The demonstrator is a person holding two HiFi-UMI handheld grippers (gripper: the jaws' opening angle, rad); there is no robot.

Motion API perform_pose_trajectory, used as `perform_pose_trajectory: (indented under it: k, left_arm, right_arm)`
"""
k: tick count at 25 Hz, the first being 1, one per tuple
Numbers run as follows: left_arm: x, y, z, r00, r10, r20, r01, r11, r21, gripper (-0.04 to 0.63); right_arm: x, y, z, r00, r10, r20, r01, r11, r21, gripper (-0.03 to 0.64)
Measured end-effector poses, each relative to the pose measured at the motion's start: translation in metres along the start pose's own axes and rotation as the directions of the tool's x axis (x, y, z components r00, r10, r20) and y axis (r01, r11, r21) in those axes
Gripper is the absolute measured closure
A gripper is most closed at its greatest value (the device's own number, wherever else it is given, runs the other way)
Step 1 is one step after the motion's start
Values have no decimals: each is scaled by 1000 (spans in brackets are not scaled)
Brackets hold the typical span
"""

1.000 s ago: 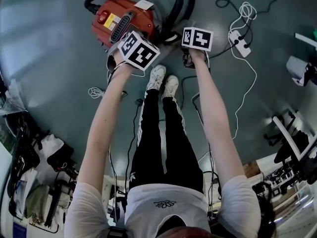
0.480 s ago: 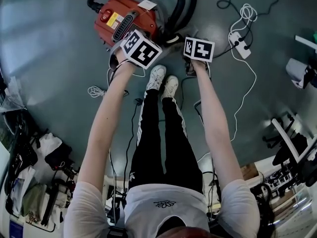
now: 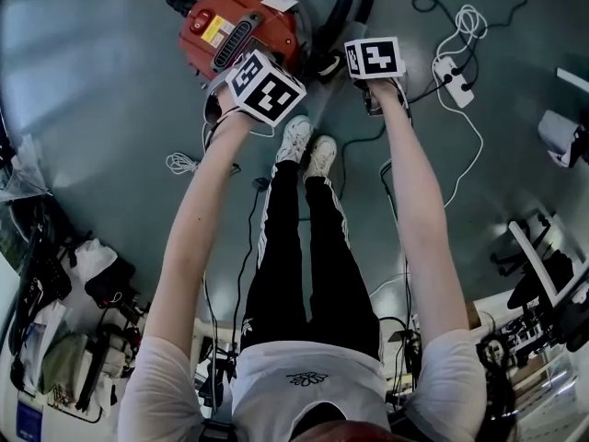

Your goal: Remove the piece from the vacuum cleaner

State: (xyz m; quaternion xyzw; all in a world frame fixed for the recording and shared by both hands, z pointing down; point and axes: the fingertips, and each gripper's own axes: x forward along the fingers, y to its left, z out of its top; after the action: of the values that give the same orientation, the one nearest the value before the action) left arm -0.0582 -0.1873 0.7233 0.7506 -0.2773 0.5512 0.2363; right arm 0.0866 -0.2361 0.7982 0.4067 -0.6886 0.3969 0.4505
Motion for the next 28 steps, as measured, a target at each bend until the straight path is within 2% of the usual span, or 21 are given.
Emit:
perform_pose_trajectory:
  k: [2, 4, 6, 8, 10, 15, 19, 24, 28]
  left_arm:
    - [-1, -1, 1, 1000, -2, 9, 2, 1000, -7, 588]
    - [-1, 0, 0, 1000, 10, 22, -10, 1000, -12, 588]
    - [-1, 0, -1, 1000, 16, 26, -15, 1000, -13, 588]
    - [0, 0, -1, 1000, 11, 22, -11, 1000, -10, 587]
    - [0, 0, 0, 1000, 9, 18, -8, 1000, -9, 588]
    - [0, 0, 0, 999, 36, 12, -35, 999, -4, 588]
    - [0, 0, 0, 999, 37, 11, -37, 999, -6, 588]
    - [-1, 1, 2, 998, 45, 37, -45, 999, -11, 586]
    - [-1, -1, -1, 998, 46, 36, -45, 999, -20, 588]
  right_arm:
    - [2, 1, 3, 1000, 3, -8, -3, 999, -43, 594]
    - [3, -1, -5, 1000, 13, 0, -13, 999, -31, 594]
    - [2, -3, -24, 999, 32, 31, -35, 995, 88, 594]
    - [1, -5, -43, 996, 50, 71, -67, 965, 254, 594]
    - [-1, -3, -51, 994, 56, 98, -87, 932, 351, 594]
    - [-14, 5, -60, 992, 19, 126, -65, 928, 366, 594]
    - [-18, 9, -69, 989, 13, 147, -76, 899, 431, 594]
    - [-22, 8, -68, 990, -3, 144, -56, 912, 407, 594]
    - [-25, 14, -79, 990, -20, 137, -39, 909, 414, 594]
